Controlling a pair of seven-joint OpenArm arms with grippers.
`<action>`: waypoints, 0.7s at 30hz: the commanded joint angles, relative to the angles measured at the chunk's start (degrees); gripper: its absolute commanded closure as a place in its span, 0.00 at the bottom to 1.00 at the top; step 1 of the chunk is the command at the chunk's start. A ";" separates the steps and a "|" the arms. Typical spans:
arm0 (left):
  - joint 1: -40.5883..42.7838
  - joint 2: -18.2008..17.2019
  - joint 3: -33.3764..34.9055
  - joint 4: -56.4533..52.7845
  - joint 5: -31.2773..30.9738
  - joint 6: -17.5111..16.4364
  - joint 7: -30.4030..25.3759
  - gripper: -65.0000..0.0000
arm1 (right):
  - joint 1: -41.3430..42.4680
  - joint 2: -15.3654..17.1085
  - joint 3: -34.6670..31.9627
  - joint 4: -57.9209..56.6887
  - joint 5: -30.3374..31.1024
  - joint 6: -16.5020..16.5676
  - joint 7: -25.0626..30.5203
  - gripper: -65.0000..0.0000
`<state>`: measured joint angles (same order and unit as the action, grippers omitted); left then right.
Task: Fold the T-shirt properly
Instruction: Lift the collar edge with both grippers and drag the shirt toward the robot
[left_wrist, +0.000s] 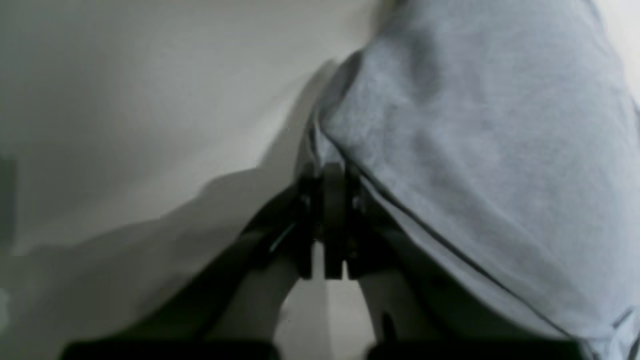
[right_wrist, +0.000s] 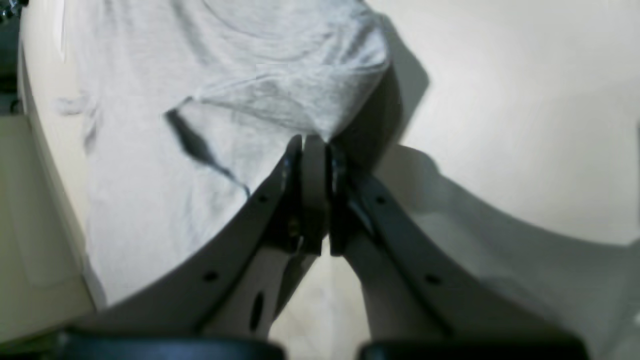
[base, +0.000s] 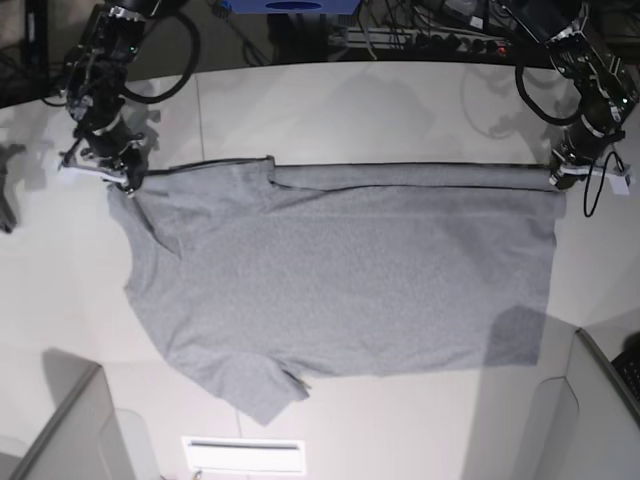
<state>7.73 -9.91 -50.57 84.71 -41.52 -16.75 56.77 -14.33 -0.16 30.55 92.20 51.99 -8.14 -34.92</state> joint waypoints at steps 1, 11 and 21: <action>0.14 -1.12 -0.38 2.55 -0.72 -0.43 0.06 1.00 | 1.10 0.65 0.18 2.43 0.80 0.71 -1.00 1.00; -6.19 -1.91 -6.88 8.79 -0.72 2.56 12.02 1.00 | 11.03 0.82 0.27 6.04 0.89 -17.75 -12.78 1.00; -8.12 -5.25 -7.76 6.59 -0.81 5.19 13.60 1.00 | 13.76 3.28 1.76 2.26 7.05 -17.75 -14.89 1.00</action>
<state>-0.27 -13.69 -58.04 90.13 -42.00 -11.81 71.44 -0.21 2.46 31.90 93.67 59.29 -26.04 -50.15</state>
